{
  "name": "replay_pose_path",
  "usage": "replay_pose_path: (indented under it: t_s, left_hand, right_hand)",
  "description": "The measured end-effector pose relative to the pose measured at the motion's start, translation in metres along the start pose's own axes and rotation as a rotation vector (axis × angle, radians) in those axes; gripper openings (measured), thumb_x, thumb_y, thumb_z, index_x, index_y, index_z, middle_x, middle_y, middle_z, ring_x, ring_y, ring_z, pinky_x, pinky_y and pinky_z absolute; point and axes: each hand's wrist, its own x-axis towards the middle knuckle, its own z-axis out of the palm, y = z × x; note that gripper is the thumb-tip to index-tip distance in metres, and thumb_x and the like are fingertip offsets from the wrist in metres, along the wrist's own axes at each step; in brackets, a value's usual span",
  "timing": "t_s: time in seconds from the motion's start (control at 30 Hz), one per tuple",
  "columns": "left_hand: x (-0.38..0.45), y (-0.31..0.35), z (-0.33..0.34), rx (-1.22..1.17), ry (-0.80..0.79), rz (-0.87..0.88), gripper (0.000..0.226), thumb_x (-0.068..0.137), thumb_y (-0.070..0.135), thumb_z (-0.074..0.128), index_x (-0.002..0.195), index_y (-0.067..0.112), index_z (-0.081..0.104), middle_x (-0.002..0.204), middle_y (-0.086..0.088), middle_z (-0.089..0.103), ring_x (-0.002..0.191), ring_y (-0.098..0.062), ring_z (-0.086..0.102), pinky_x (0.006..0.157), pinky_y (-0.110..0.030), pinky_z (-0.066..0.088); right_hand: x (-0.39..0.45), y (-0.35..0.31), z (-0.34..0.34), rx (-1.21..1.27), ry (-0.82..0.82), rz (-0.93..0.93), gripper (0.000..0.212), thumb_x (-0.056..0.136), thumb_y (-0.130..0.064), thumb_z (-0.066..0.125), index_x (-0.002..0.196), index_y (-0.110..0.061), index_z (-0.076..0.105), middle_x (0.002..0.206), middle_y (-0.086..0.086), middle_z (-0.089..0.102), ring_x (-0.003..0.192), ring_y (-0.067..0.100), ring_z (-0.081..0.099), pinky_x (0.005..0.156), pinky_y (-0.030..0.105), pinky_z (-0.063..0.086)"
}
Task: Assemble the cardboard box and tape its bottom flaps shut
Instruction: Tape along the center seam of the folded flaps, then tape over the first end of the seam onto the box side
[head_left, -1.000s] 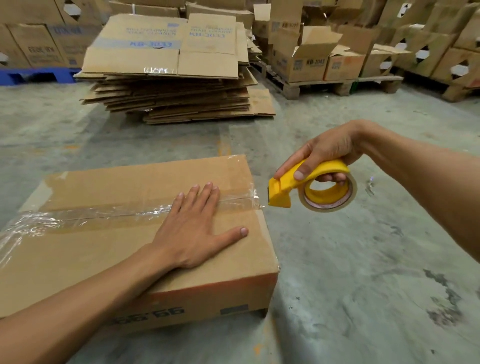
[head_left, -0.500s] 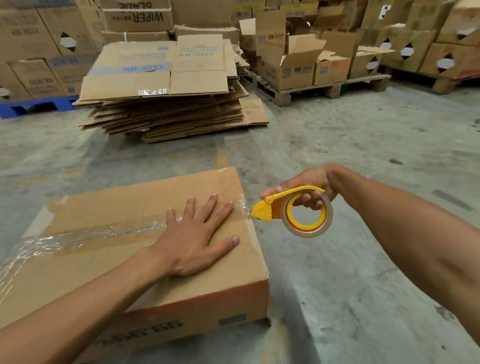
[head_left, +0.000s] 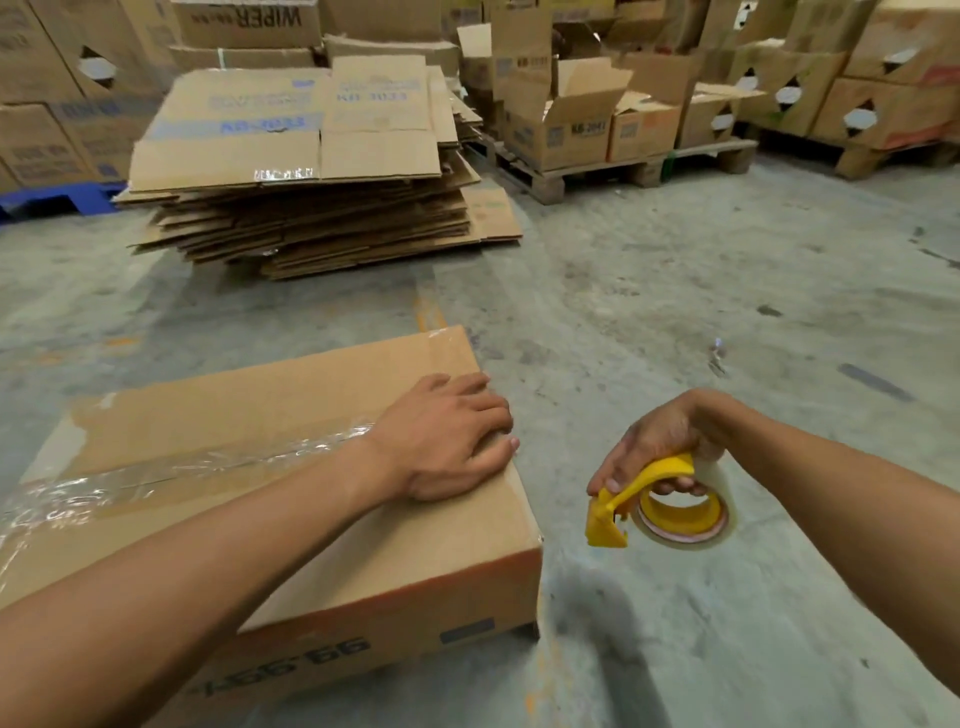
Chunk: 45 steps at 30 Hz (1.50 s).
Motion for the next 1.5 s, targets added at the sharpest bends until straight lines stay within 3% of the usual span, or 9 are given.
replay_pose_path:
  t_s: [0.17,0.3,0.4,0.5,0.67,0.77,0.97,1.1,1.5]
  left_hand:
    - [0.019,-0.001,0.016,-0.021,0.060,0.019,0.057,0.095,0.051,0.019,0.085,0.023,0.068,0.108,0.011,0.070,0.136,-0.012,0.041,0.106,-0.039,0.029]
    - [0.019,0.001,0.011,-0.086,-0.017,0.057,0.052,0.097,0.054,0.025,0.116,0.033,0.068,0.140,0.018,0.054,0.147,-0.011,0.021,0.116,-0.044,0.013]
    - [0.009,-0.006,0.007,-0.395,0.255,-0.038,0.037,0.094,0.053,0.042,0.120,0.034,0.062,0.134,0.014,0.058,0.134,-0.011,0.041,0.113,-0.042,0.027]
    - [0.002,-0.022,-0.038,-1.023,0.504,-0.407,0.028,0.093,0.049,0.052,0.097,0.022,0.060,0.100,-0.002,0.066,0.083,-0.012,0.059,0.076,-0.029,0.050]
    - [-0.038,-0.049,-0.109,-1.895,0.020,-0.620,0.066,0.081,0.069,0.056,0.108,0.009,0.059,0.089,-0.012,0.065,0.068,-0.024,0.064,0.054,-0.030,0.049]
    - [-0.062,-0.050,-0.121,-2.001,-0.156,-0.541,0.078,0.075,0.069,0.062,0.119,0.006,0.057,0.090,-0.013,0.066,0.068,-0.023,0.063,0.053,-0.030,0.048]
    - [-0.079,-0.047,-0.121,-2.119,-0.233,-0.519,0.054,0.076,0.044,0.075,0.113,0.006,0.063,0.091,-0.011,0.070,0.070,-0.021,0.067,0.055,-0.029,0.054]
    - [-0.082,-0.044,-0.111,-2.177,-0.226,-0.564,0.038,0.080,0.026,0.076,0.109,0.003,0.069,0.095,-0.011,0.073,0.073,-0.021,0.071,0.060,-0.030,0.057]
    - [-0.070,-0.034,-0.093,-2.225,-0.170,-0.667,0.004,0.086,0.008,0.067,0.084,0.006,0.069,0.068,-0.005,0.066,0.053,-0.014,0.064,0.056,-0.026,0.054]
  right_hand:
    - [-0.027,-0.032,0.004,0.031,0.203,-0.131,0.042,0.088,-0.030,0.071,0.129,-0.029,0.064,0.092,0.007,0.072,0.045,0.014,0.057,0.044,0.026,0.052]
    - [-0.051,-0.060,0.013,0.135,0.570,-0.339,0.039,0.090,-0.032,0.069,0.129,-0.031,0.064,0.091,-0.004,0.069,0.053,0.003,0.064,0.044,0.017,0.049]
    - [-0.074,-0.081,0.017,0.327,0.675,-0.542,0.036,0.092,-0.033,0.065,0.127,-0.037,0.063,0.092,0.003,0.072,0.061,0.014,0.062,0.047,0.024,0.051]
    - [-0.102,-0.101,0.027,0.490,0.561,-0.738,0.036,0.096,-0.034,0.053,0.131,-0.040,0.057,0.056,0.004,0.057,0.038,0.013,0.045,0.039,0.024,0.044]
    - [-0.111,-0.117,0.029,0.691,0.084,-1.054,0.044,0.100,-0.029,0.033,0.139,-0.037,0.054,0.047,0.005,0.055,0.029,0.008,0.051,0.037,0.021,0.047]
    - [-0.107,-0.131,0.034,0.646,-0.116,-1.157,0.045,0.102,-0.023,0.037,0.146,-0.027,0.045,0.059,0.007,0.067,0.042,0.010,0.064,0.045,0.024,0.054]
    - [-0.107,-0.142,0.060,0.604,0.177,-0.990,0.044,0.101,-0.026,0.031,0.130,-0.039,0.062,0.040,0.005,0.052,0.025,0.009,0.049,0.031,0.019,0.045]
    - [-0.109,-0.146,0.066,0.564,0.139,-1.000,0.058,0.075,-0.045,0.079,0.131,-0.037,0.062,0.041,0.005,0.053,0.027,0.009,0.051,0.032,0.020,0.047]
    - [-0.114,-0.142,0.076,0.461,0.179,-0.907,0.061,0.072,-0.047,0.081,0.129,-0.038,0.063,0.043,0.005,0.055,0.027,0.008,0.051,0.033,0.020,0.048]
